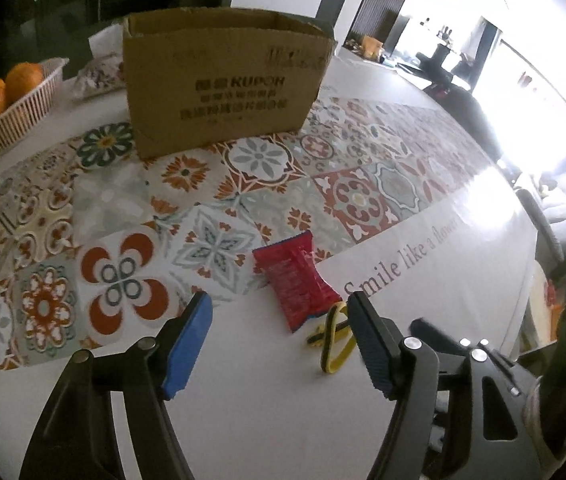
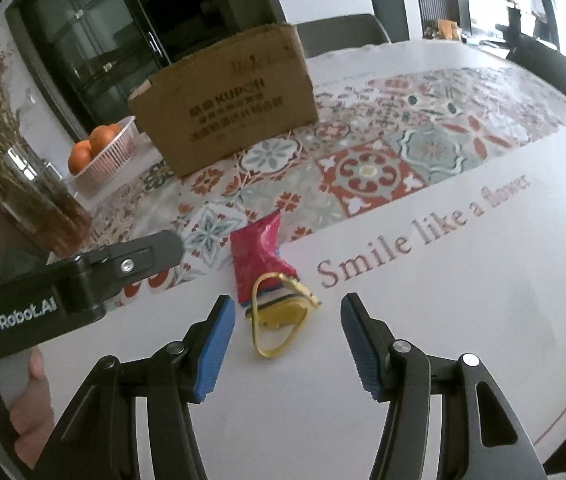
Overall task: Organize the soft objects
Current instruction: 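Grasp the red snack pack with left tool while right tool grasps yellow toy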
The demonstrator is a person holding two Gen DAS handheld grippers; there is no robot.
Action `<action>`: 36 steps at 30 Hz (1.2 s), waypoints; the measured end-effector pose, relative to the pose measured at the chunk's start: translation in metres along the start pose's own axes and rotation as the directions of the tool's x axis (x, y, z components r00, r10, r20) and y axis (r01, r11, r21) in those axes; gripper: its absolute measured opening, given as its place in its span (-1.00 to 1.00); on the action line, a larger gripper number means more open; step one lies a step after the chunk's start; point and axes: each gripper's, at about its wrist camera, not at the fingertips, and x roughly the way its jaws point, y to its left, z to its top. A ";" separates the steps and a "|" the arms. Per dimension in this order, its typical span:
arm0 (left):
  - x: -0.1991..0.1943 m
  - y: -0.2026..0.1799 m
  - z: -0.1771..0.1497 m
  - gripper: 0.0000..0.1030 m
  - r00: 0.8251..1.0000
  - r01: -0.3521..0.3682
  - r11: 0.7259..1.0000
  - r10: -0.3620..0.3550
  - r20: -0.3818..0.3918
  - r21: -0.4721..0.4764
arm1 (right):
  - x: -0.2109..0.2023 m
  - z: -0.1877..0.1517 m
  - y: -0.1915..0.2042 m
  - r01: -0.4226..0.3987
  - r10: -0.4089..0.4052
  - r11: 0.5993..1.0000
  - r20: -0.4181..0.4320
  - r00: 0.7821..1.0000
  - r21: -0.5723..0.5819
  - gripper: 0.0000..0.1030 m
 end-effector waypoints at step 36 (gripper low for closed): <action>0.094 0.003 0.012 -0.25 0.988 0.105 0.988 -0.117 -0.106 -0.109 | 0.061 -0.003 -0.004 -0.028 0.029 0.999 -0.038 0.999 0.019 0.01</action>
